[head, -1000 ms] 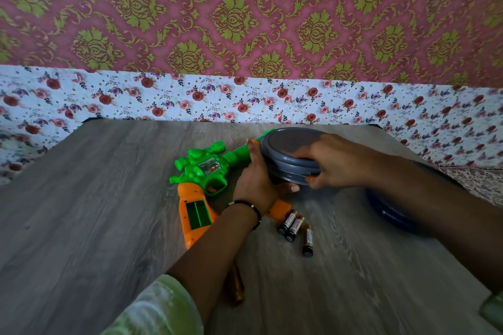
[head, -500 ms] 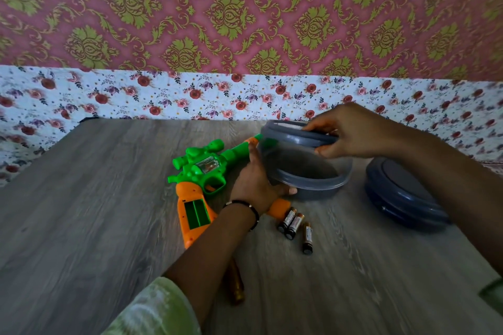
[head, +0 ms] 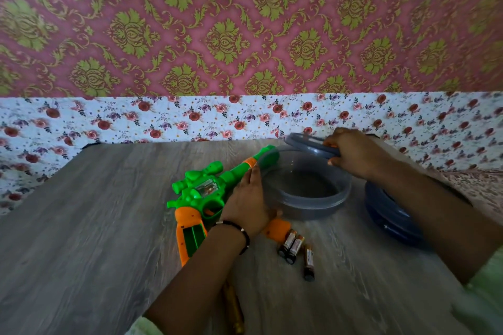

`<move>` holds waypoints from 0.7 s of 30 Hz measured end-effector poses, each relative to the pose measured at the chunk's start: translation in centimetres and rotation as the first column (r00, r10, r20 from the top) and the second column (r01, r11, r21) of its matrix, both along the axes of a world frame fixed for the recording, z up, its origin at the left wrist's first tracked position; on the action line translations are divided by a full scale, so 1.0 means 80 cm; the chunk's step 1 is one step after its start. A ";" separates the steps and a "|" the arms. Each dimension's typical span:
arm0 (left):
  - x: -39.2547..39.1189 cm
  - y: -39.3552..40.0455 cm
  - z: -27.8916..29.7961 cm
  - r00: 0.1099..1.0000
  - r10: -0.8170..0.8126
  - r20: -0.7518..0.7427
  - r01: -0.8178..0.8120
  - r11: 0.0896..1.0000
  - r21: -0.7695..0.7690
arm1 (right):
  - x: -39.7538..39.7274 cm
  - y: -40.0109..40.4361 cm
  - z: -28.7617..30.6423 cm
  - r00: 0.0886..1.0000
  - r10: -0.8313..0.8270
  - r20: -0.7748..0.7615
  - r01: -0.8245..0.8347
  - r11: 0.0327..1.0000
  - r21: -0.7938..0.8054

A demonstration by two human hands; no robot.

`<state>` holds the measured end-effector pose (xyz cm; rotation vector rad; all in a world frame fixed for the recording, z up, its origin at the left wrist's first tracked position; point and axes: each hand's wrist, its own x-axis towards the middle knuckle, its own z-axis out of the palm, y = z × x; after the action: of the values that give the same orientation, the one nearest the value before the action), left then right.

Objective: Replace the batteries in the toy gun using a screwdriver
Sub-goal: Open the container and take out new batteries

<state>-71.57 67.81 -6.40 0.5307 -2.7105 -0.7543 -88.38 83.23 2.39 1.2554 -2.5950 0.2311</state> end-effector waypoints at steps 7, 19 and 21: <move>0.005 0.000 0.007 1.000 -0.009 0.012 0.009 1.000 -0.001 | -0.007 -0.008 -0.017 0.996 -0.087 -0.015 0.088 0.994 0.069; 0.033 0.003 0.065 0.996 -0.082 0.026 0.086 0.981 -0.176 | 0.146 0.051 -0.056 0.949 0.261 0.177 -0.256 0.965 -0.055; 0.039 0.011 0.074 0.989 -0.131 0.072 0.143 0.970 -0.195 | 0.152 0.059 -0.062 0.918 0.300 0.258 -0.308 0.951 -0.010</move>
<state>-68.47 68.66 -0.50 0.3262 -2.8592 -0.4958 -76.18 87.97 -2.61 1.7466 -2.6030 0.4399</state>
